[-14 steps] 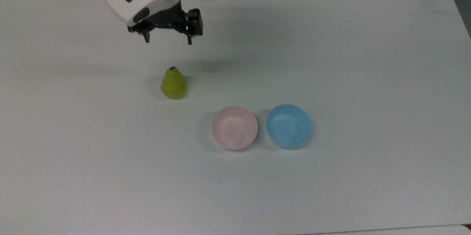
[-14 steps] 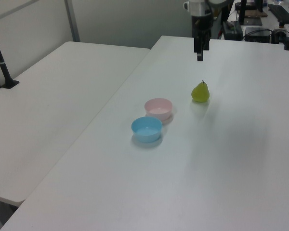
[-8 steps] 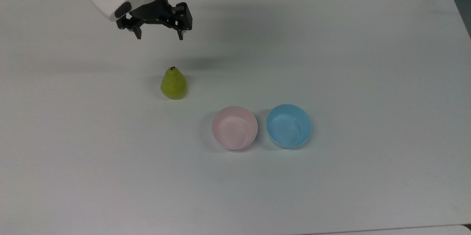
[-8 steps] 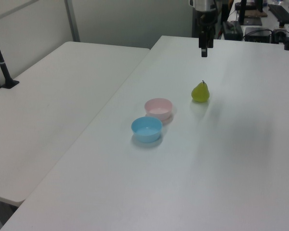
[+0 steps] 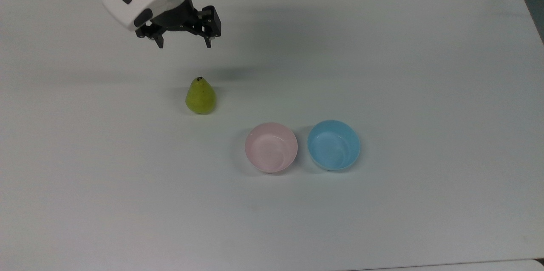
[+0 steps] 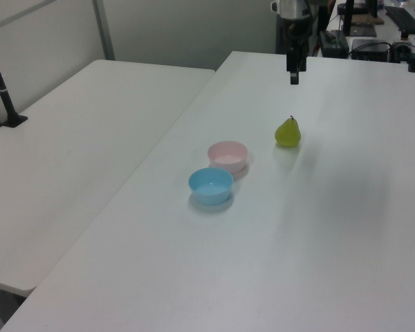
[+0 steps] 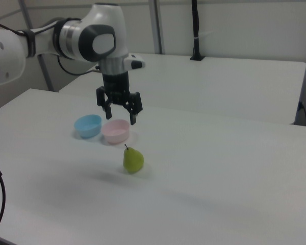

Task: Place the pear in the bowl
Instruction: 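Move the open gripper over the green pear and lower it, then close the gripper around the green pear, then lift the pear and carry it over the pink bowl, then lower the pear into the pink bowl and open the gripper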

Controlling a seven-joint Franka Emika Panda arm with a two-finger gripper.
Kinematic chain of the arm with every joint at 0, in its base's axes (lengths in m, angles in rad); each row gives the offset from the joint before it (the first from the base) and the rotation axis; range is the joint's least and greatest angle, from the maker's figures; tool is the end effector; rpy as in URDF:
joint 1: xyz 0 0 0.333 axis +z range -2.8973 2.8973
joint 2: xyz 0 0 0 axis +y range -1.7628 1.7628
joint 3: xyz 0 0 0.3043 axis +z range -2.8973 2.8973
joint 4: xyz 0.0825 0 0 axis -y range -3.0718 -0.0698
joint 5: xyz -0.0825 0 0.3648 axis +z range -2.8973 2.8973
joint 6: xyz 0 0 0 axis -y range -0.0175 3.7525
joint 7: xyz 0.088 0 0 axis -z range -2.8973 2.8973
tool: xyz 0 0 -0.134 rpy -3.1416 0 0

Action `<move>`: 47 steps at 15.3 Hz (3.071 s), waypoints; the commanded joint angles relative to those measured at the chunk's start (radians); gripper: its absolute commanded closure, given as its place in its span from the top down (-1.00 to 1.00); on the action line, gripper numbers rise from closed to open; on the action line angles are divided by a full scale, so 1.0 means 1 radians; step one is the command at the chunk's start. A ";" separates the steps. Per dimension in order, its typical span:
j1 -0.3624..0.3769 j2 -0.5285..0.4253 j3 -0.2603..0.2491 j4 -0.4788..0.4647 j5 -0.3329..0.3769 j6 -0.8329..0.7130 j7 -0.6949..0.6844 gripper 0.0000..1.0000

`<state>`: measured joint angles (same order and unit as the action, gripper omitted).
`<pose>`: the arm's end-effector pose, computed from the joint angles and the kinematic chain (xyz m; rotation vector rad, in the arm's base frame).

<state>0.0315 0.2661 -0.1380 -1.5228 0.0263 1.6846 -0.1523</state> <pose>0.6046 -0.0536 0.4654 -3.1339 -0.0696 0.1604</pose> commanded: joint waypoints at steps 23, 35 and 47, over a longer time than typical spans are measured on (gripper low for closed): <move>0.047 0.144 -0.002 -0.099 -0.078 0.236 -0.009 -0.80; 0.183 0.246 0.012 0.061 0.043 0.400 0.364 -0.70; 0.231 0.341 0.015 0.076 0.038 0.512 0.459 0.85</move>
<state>0.2339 0.5834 -0.1136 -1.4679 0.0544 2.1767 0.2656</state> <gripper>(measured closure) 0.295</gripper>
